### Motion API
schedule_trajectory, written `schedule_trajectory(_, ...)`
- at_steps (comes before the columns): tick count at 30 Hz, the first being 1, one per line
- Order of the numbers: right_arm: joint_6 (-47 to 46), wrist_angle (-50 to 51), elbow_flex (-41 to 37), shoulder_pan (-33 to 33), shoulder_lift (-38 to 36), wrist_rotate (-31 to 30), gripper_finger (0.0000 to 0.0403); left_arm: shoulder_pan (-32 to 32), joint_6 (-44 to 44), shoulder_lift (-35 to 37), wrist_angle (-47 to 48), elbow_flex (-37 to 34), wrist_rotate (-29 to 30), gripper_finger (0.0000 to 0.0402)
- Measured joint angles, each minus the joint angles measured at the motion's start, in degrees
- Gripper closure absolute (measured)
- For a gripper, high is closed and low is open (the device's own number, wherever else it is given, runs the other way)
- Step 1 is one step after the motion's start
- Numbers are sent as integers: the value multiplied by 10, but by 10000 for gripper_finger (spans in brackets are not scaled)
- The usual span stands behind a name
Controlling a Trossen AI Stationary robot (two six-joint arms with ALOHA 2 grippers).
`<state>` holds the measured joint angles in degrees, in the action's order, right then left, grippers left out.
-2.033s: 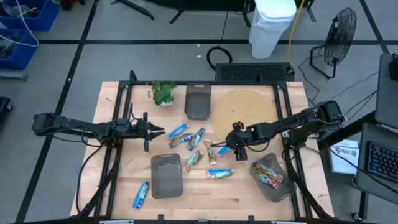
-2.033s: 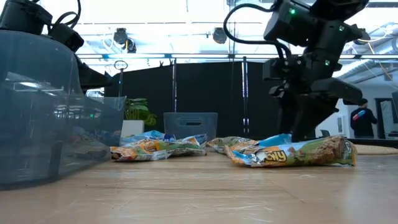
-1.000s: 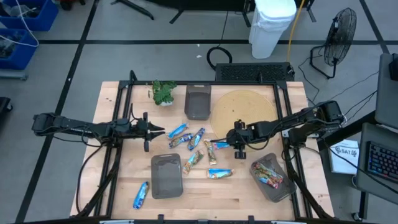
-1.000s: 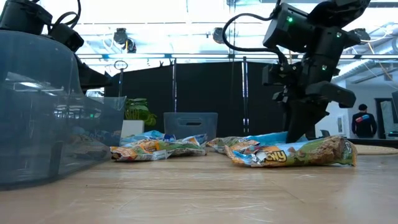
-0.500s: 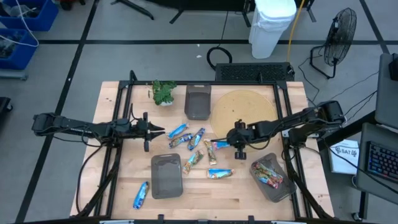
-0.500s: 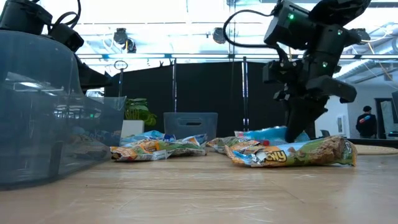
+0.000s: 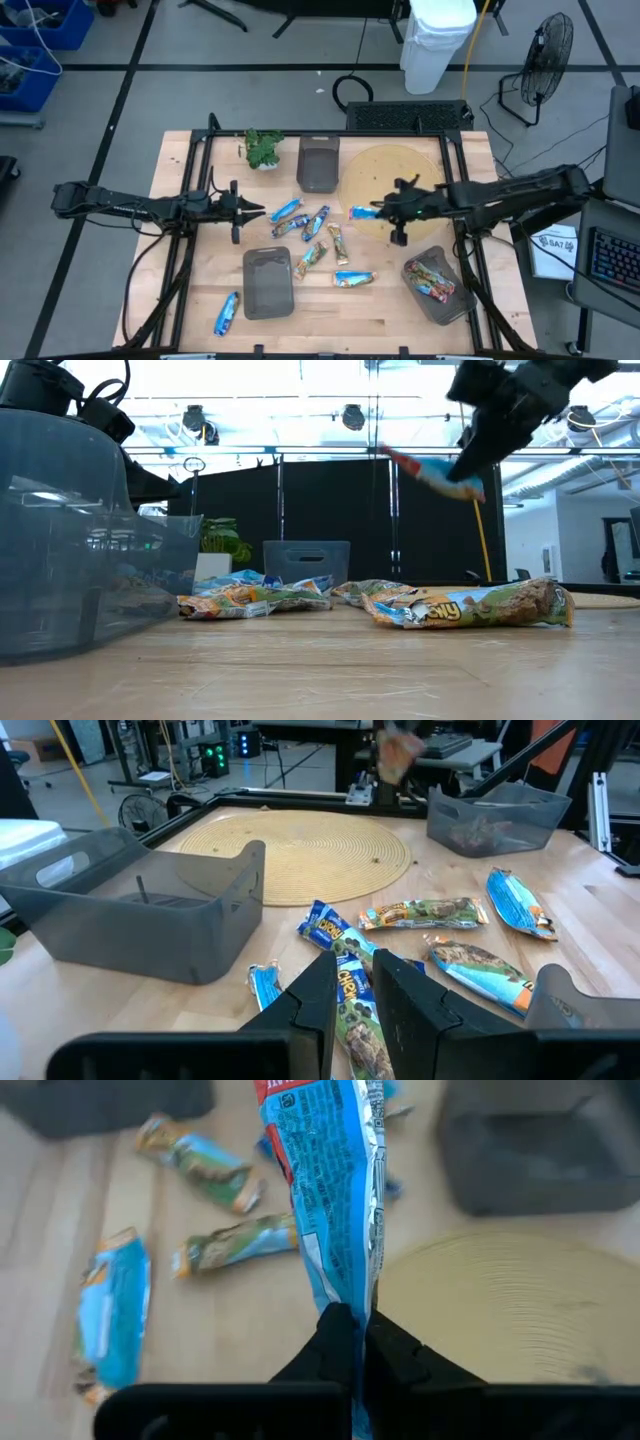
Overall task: Pick and place Granola Bars by type
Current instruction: Put the red granola bar into the bottom right black bin
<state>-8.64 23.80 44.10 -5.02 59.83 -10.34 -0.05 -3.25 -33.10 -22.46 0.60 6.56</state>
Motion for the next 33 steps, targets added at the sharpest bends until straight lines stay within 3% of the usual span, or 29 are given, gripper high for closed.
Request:
schedule_trajectory(8,-39,45,-5,-38,-97,-85,403,0,0,0,0,0,0,327)
schedule_trajectory(17,-87,42,-76,-90,-174,-151,403,0,0,0,5,0,0,327)
schedule_trajectory(24,-77,-62,-158,-124,-240,-140,403,0,0,0,6,0,0,327)
schedule_trajectory(33,-78,-101,-206,-151,-290,-136,403,0,-3,0,9,0,0,327)
